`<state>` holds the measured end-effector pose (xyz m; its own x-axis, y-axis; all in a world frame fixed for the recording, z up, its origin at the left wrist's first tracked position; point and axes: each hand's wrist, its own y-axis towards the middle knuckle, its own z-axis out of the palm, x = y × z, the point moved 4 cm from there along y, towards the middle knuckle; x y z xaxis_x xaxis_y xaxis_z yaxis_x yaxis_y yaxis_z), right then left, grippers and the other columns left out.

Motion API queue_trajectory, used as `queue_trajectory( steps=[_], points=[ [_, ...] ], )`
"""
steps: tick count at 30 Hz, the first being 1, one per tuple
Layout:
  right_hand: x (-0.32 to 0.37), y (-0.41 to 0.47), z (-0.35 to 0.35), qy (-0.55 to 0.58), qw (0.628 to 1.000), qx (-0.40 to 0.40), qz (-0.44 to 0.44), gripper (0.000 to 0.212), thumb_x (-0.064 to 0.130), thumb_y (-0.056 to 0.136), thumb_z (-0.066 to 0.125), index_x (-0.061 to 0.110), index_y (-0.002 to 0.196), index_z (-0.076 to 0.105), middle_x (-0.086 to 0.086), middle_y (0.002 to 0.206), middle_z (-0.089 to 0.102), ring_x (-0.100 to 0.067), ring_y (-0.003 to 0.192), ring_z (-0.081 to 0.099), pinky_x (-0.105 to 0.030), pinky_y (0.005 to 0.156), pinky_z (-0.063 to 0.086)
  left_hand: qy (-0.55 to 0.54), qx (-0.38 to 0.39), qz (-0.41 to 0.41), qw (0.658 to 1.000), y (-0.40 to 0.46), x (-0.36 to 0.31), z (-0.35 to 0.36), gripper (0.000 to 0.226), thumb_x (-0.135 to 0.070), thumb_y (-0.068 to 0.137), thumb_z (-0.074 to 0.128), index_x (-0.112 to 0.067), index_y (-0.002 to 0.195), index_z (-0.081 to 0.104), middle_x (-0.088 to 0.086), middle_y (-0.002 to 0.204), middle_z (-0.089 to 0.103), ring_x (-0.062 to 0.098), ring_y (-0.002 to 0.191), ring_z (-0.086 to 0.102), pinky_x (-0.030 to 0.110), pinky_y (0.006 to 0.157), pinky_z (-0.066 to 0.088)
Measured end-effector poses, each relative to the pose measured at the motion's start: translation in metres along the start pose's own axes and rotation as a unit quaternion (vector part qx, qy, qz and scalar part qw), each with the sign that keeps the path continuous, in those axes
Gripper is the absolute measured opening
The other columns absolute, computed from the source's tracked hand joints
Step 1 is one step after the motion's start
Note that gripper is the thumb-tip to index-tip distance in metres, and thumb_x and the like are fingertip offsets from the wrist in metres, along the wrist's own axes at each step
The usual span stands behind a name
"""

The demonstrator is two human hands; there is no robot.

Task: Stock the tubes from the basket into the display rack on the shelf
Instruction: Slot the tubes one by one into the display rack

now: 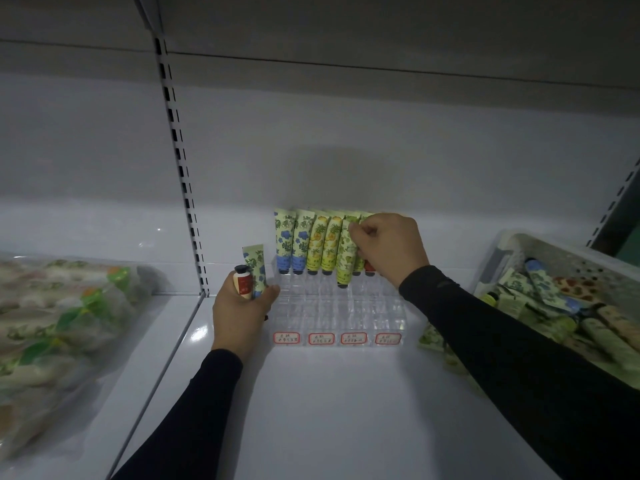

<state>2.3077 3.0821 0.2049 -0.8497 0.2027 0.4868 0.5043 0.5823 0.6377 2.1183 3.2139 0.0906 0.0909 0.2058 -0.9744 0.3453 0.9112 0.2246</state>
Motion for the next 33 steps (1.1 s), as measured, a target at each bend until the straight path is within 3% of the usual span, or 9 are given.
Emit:
queue_trajectory(
  steps=[7, 15, 21, 25, 29, 33],
  points=[
    [-0.002, 0.002, 0.002, 0.013, 1.000, 0.012, 0.025, 0.044, 0.028, 0.091, 0.059, -0.004, 0.061, 0.058, -0.021, 0.061, 0.061, -0.034, 0.062, 0.066, -0.046, 0.063, 0.056, 0.003, 0.001, -0.001, 1.000, -0.001, 0.001, -0.001, 0.019, -0.011, 0.084, 0.076, -0.018, 0.091, 0.059, 0.005, 0.085, 0.068, 0.021, 0.075, 0.065, 0.027, 0.060, 0.052],
    [-0.001, -0.001, -0.001, 0.018, 0.999, 0.032, 0.029, 0.042, 0.027, 0.094, 0.059, -0.007, 0.068, 0.062, -0.022, 0.066, 0.064, -0.038, 0.063, 0.063, -0.037, 0.064, 0.055, 0.000, 0.002, -0.001, 1.000, -0.001, 0.000, 0.000, 0.019, -0.010, 0.085, 0.076, -0.017, 0.094, 0.060, 0.003, 0.085, 0.069, 0.019, 0.075, 0.065, 0.026, 0.059, 0.051],
    [0.000, 0.001, 0.002, 0.016, 0.999, 0.029, 0.013, 0.042, 0.025, 0.092, 0.061, -0.005, 0.062, 0.058, -0.020, 0.062, 0.062, -0.033, 0.064, 0.066, -0.047, 0.068, 0.056, 0.002, -0.001, 0.004, 1.000, -0.002, -0.002, 0.000, 0.020, -0.008, 0.084, 0.076, -0.017, 0.085, 0.058, 0.004, 0.077, 0.066, 0.018, 0.068, 0.061, 0.026, 0.057, 0.052],
    [0.006, -0.001, 0.004, -0.020, 1.000, 0.021, -0.008, 0.046, 0.027, 0.093, 0.060, 0.000, 0.056, 0.052, -0.018, 0.058, 0.062, -0.031, 0.062, 0.061, -0.041, 0.072, 0.053, 0.007, -0.001, 0.005, 1.000, -0.003, -0.003, 0.000, 0.021, -0.009, 0.085, 0.075, -0.019, 0.084, 0.057, 0.000, 0.076, 0.065, 0.016, 0.067, 0.061, 0.023, 0.055, 0.050],
    [0.004, -0.003, 0.001, 0.017, 1.000, 0.021, 0.003, 0.045, 0.023, 0.092, 0.062, 0.005, 0.054, 0.047, -0.020, 0.059, 0.056, -0.037, 0.065, 0.064, -0.051, 0.068, 0.054, 0.006, -0.004, 0.005, 1.000, -0.003, -0.003, 0.000, 0.019, -0.009, 0.085, 0.075, -0.019, 0.087, 0.059, 0.002, 0.080, 0.068, 0.017, 0.070, 0.063, 0.022, 0.055, 0.050],
    [0.008, -0.006, 0.001, -0.003, 1.000, 0.028, 0.004, 0.042, 0.027, 0.094, 0.060, 0.000, 0.061, 0.058, -0.016, 0.062, 0.062, -0.031, 0.064, 0.063, -0.047, 0.069, 0.055, -0.002, -0.001, 0.003, 1.000, -0.002, -0.002, 0.000, 0.018, -0.009, 0.085, 0.075, -0.018, 0.088, 0.060, 0.004, 0.082, 0.069, 0.020, 0.072, 0.064, 0.025, 0.058, 0.053]
  ],
)
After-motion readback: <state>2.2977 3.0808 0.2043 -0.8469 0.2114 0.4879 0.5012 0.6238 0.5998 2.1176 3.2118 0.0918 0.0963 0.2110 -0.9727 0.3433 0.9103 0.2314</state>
